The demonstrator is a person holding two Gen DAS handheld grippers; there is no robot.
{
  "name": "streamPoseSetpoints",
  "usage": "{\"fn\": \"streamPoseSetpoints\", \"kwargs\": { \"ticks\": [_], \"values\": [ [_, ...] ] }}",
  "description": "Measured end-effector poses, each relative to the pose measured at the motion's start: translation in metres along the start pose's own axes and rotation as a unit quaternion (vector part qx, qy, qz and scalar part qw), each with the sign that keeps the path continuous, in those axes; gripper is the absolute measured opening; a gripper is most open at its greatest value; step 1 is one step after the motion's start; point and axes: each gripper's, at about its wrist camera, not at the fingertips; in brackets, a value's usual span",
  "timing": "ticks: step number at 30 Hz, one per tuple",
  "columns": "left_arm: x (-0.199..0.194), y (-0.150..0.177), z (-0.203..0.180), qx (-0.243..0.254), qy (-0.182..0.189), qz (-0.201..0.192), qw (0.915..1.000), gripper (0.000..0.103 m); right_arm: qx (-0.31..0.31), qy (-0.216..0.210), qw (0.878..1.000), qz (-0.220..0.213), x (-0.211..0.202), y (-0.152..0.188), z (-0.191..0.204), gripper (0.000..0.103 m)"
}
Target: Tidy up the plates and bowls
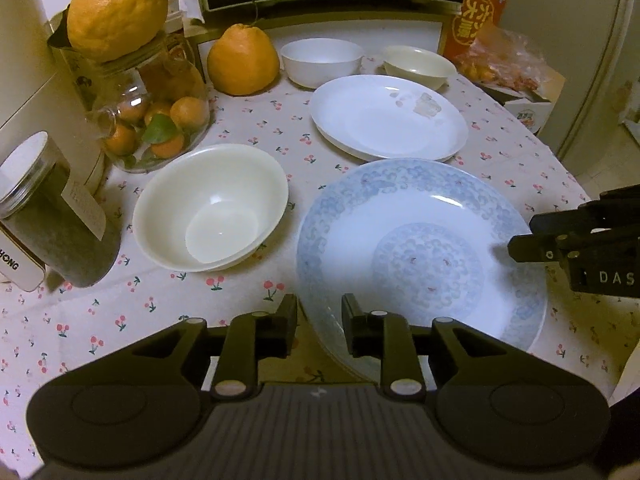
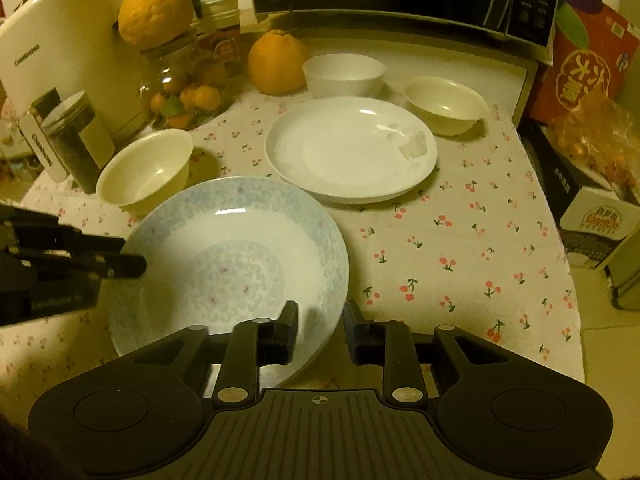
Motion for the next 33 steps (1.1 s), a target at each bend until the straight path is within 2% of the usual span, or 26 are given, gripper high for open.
{"fn": "streamPoseSetpoints", "kwargs": {
  "ticks": [1, 4, 6, 8, 12, 15, 17, 23, 26, 33],
  "values": [
    [-0.001, 0.0, 0.001, -0.003, 0.002, -0.002, 1.0, 0.025, 0.005, -0.002, 1.0, 0.0, -0.001, -0.001, -0.002, 0.037],
    [-0.006, -0.003, 0.004, -0.016, 0.01, -0.011, 0.9998, 0.04, 0.018, -0.009, 1.0, -0.005, -0.005, -0.004, -0.007, 0.052],
    [-0.009, -0.005, 0.006, -0.027, 0.017, -0.016, 0.9994, 0.053, 0.028, -0.012, 1.0, -0.007, -0.007, -0.006, -0.01, 0.06],
    [-0.012, -0.008, 0.007, -0.038, 0.026, -0.019, 0.9988, 0.06, 0.041, -0.017, 0.999, -0.007, -0.01, -0.009, -0.014, 0.071],
    [-0.02, -0.018, 0.004, -0.035, 0.047, -0.031, 0.9978, 0.078, 0.075, -0.028, 0.997, -0.006, -0.017, -0.021, -0.024, 0.079],
    [-0.026, -0.028, -0.002, -0.029, 0.046, -0.043, 0.9976, 0.089, 0.1, -0.044, 0.994, -0.012, -0.024, -0.032, -0.032, 0.084],
    [-0.028, -0.036, -0.006, -0.026, 0.046, -0.047, 0.9975, 0.092, 0.113, -0.049, 0.992, -0.017, -0.027, -0.038, -0.036, 0.09],
    [-0.023, -0.059, -0.005, -0.054, 0.049, -0.044, 0.9963, 0.102, 0.134, -0.049, 0.99, -0.015, -0.026, -0.058, -0.047, 0.093],
    [-0.017, -0.07, -0.002, -0.08, 0.048, -0.042, 0.9947, 0.103, 0.144, -0.048, 0.988, -0.018, -0.022, -0.066, -0.054, 0.097],
    [0.004, -0.093, 0.001, -0.11, 0.037, -0.049, 0.992, 0.103, 0.173, -0.04, 0.984, -0.016, -0.003, -0.081, -0.073, 0.097]
  ]
}}
Point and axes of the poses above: each gripper's, at about its wrist camera, not at the fingertips, and x roughly the way its jaws point, z to its left, y to its underside, and after that the axes turned 4 degrees about z, right-handed
